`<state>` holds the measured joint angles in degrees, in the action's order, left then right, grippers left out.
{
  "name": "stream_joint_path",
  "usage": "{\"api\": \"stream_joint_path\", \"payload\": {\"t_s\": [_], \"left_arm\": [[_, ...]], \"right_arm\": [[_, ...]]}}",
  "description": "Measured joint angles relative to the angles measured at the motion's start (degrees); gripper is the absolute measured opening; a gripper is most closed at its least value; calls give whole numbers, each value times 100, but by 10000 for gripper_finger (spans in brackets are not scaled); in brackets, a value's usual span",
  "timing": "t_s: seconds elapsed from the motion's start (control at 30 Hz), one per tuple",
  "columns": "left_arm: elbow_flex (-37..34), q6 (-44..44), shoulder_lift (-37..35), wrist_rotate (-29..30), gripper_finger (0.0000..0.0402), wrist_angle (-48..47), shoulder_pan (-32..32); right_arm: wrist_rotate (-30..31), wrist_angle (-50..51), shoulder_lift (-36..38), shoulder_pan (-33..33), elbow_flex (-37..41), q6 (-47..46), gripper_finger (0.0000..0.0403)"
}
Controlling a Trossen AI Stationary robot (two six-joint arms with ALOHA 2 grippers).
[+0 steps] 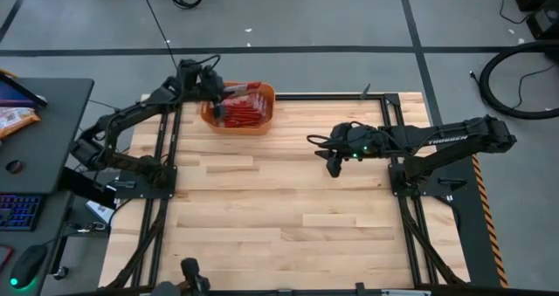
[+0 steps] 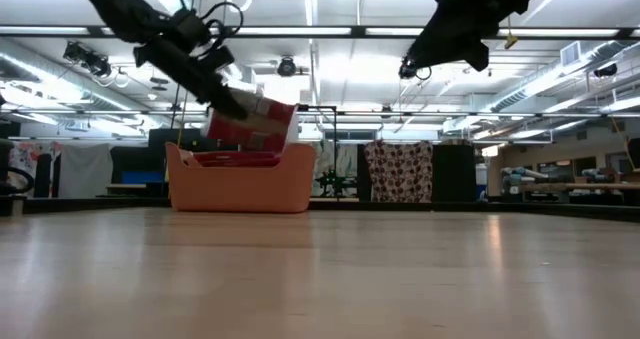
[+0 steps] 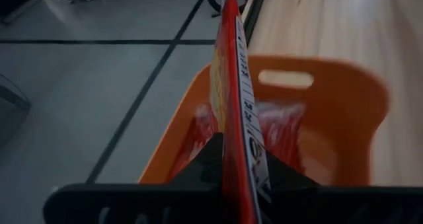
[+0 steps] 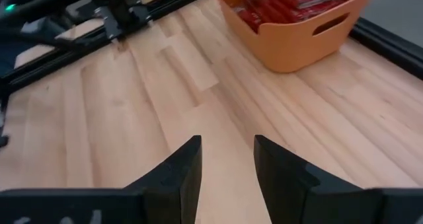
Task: Sort popcorn bags into baskets
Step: Put the popcorn bag into the orange bin
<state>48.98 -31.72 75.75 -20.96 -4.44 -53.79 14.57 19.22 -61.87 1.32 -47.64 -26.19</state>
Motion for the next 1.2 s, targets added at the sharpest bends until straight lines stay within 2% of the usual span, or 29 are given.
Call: {"api": "stream_joint_path", "payload": {"t_s": [0.23, 0.3, 0.4, 0.53, 0.7, 1.03, 1.2], "left_arm": [[-417, -1079, 0, 123, 37, 160, -215], [-460, -1627, -2, 437, 38, 86, -176], [-505, -2366, -2, 1205, 39, 30, 13], [-538, -2569, -2, 1441, 40, 31, 177], [-538, -2082, -2, 1476, 60, 49, 304], [-538, -470, -185, 1536, 179, 68, 285], [-538, 350, -394, 1671, 208, 7, 213]], "right_arm": [[356, -27, 0, -2, 0, -132, 142], [392, -31, 0, -2, 1, -133, 142], [400, -47, 0, -2, 0, -231, 142], [397, -50, 0, -2, 2, -426, 142], [360, -52, 0, -2, 0, -639, 142], [-10, -53, 0, 2, 2, -739, 142], [-126, -52, 0, 4, 2, -722, 142]]}}
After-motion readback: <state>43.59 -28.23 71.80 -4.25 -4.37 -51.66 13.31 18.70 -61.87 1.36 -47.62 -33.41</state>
